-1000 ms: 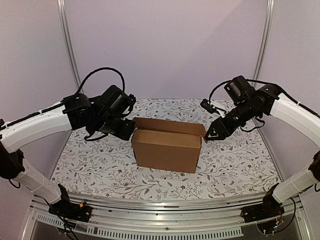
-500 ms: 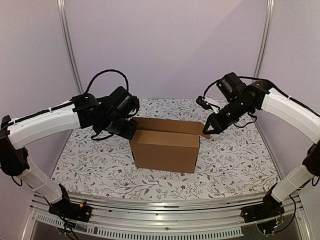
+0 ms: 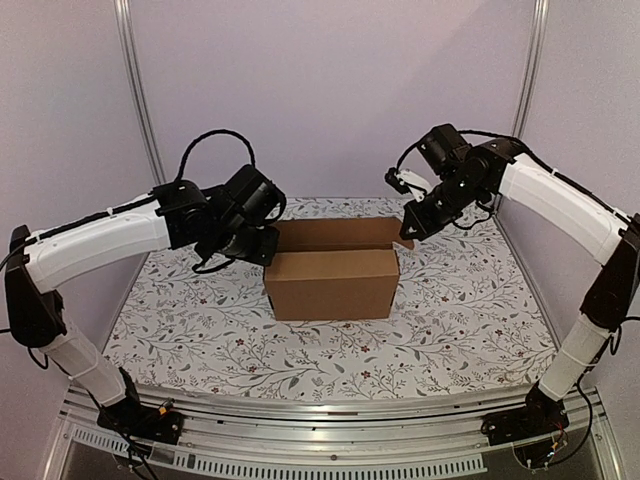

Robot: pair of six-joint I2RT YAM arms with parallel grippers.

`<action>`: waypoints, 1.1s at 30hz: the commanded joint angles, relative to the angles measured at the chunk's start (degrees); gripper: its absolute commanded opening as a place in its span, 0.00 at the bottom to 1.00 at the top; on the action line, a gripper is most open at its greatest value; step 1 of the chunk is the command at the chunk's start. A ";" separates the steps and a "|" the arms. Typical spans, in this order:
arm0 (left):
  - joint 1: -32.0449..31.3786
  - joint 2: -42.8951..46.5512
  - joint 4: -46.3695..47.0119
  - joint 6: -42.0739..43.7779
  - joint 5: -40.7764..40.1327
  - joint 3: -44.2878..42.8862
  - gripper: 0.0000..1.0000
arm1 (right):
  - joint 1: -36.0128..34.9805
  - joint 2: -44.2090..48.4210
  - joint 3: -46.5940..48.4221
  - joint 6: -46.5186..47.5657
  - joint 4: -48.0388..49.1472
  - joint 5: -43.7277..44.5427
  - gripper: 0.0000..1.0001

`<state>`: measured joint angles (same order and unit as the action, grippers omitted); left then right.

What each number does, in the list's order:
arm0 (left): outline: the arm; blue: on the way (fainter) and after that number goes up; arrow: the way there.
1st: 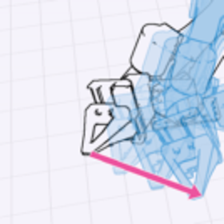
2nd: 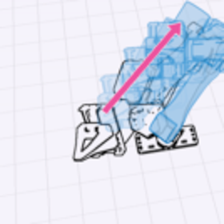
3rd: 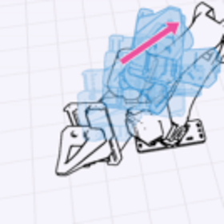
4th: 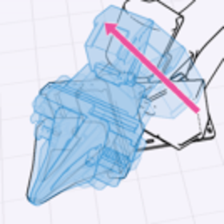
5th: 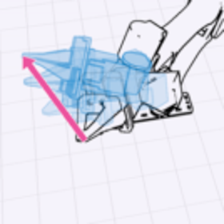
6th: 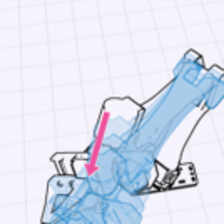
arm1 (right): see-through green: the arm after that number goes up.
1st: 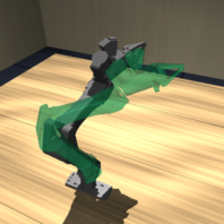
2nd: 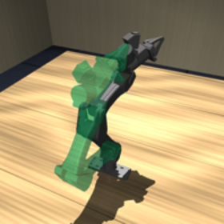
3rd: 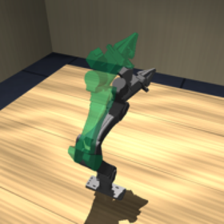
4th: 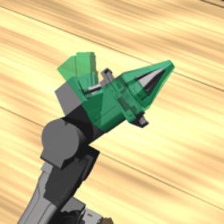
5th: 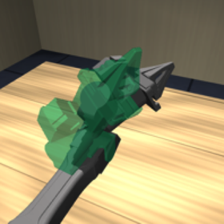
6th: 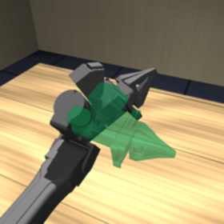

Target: Fold the paper box

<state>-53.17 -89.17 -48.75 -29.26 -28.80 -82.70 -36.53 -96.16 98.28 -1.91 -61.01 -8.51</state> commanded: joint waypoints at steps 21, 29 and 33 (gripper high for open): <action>3.38 -6.13 10.64 2.99 2.10 -3.28 0.00 | 4.84 -13.65 10.28 -2.54 8.02 -2.74 0.01; 3.60 -8.21 8.42 2.96 4.64 -7.14 0.00 | 4.85 -14.62 13.97 -4.99 1.65 -7.01 0.05; 3.60 -9.00 7.80 2.82 5.15 -8.00 0.00 | 4.81 -15.82 15.98 -6.67 -1.50 -8.68 0.03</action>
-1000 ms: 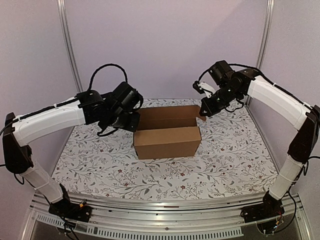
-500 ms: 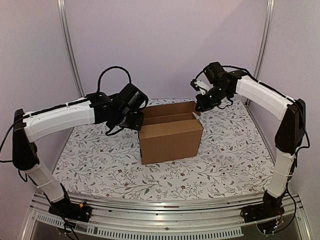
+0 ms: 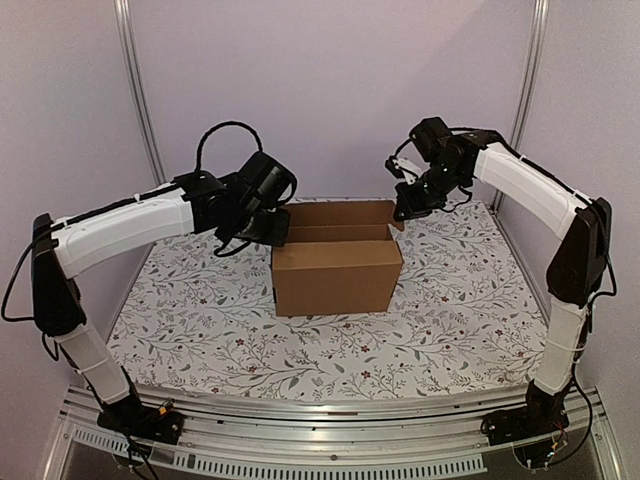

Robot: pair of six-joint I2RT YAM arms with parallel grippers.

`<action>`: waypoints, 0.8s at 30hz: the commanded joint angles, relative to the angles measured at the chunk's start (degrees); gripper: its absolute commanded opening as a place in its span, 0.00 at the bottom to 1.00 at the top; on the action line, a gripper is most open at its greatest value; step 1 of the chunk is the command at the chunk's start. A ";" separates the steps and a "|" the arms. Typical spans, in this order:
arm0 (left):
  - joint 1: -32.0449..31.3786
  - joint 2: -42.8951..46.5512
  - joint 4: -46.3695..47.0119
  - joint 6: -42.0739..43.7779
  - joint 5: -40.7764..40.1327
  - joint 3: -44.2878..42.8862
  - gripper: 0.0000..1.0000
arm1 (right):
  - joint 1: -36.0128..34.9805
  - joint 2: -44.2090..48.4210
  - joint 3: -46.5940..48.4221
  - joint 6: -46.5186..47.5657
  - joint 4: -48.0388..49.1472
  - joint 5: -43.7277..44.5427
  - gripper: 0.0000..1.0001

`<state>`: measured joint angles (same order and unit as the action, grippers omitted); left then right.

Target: Fold the paper box

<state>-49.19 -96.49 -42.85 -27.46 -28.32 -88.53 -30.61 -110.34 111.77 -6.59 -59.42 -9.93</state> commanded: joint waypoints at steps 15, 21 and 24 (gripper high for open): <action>-0.22 -3.55 -0.75 0.46 6.49 -4.31 0.00 | -1.38 -2.06 0.99 -6.48 -0.76 -12.39 0.00; 0.32 -3.57 -1.91 0.48 5.97 -4.50 0.00 | -0.74 -0.39 1.28 -3.71 -3.14 -11.11 0.33; 0.49 -3.18 -2.19 0.53 5.83 -4.38 0.00 | 0.31 1.46 2.72 -0.79 -5.65 -8.83 0.42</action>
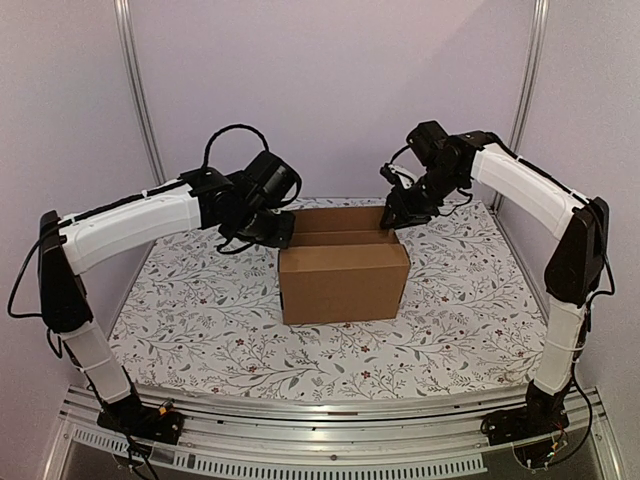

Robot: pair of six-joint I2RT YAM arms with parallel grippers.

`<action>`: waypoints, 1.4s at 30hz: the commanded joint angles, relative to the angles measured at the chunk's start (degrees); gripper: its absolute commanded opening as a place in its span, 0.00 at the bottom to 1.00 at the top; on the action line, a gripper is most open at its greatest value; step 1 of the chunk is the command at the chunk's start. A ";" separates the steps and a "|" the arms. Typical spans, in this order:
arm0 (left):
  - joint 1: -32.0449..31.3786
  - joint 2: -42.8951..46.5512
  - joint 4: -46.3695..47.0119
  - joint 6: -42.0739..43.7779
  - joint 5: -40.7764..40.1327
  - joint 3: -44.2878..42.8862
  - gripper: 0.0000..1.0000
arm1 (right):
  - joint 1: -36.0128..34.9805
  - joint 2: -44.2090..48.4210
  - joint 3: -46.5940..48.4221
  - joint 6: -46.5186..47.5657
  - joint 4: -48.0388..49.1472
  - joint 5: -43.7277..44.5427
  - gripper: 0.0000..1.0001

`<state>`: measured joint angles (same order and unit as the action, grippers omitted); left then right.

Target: Fold the paper box

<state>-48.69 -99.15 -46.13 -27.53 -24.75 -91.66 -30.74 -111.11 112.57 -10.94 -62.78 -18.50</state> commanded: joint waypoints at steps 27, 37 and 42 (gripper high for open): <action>0.65 -3.36 -0.33 1.05 5.00 -5.04 0.00 | -12.66 15.43 -18.10 54.07 2.79 -1.74 0.52; 0.87 -5.64 -0.37 1.83 7.01 -7.25 0.00 | -13.60 16.94 -25.04 60.80 11.76 5.48 0.39; 0.87 -5.70 -0.44 1.78 9.09 -8.15 0.00 | -13.60 17.80 -28.30 60.59 20.27 10.70 0.35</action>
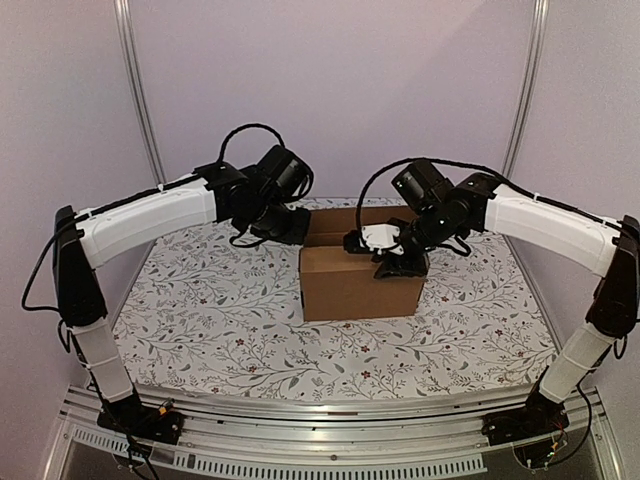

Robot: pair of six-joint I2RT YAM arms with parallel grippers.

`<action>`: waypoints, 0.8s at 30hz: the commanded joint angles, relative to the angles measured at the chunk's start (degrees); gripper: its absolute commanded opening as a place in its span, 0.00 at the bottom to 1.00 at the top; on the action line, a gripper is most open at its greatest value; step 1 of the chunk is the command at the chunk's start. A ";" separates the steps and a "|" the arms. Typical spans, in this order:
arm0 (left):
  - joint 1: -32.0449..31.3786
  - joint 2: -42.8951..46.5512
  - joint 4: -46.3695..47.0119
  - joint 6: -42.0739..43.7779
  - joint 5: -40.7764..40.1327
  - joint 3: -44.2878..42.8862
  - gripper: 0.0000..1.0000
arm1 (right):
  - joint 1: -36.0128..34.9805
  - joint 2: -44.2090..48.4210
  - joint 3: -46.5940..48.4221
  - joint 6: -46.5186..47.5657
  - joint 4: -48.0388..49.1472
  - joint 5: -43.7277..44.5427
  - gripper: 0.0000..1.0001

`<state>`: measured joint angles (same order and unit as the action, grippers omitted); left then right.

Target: Fold the paper box

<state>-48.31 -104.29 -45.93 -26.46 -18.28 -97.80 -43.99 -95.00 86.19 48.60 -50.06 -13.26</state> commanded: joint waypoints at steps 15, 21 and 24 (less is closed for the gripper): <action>0.41 -0.53 -0.98 -2.84 6.61 -2.94 0.00 | -0.31 -1.96 -1.03 -4.06 15.78 12.13 0.30; 0.41 -2.16 0.16 -4.40 6.13 -3.21 0.00 | -0.33 -1.39 -3.75 -4.40 21.45 12.93 0.27; 0.50 -2.81 0.56 -4.26 5.21 -3.29 0.00 | -0.33 -0.39 -2.24 -4.00 17.10 9.97 0.33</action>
<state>-48.31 -105.43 -45.98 -29.93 -12.71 -99.77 -43.99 -96.18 83.48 45.10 -32.01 -1.67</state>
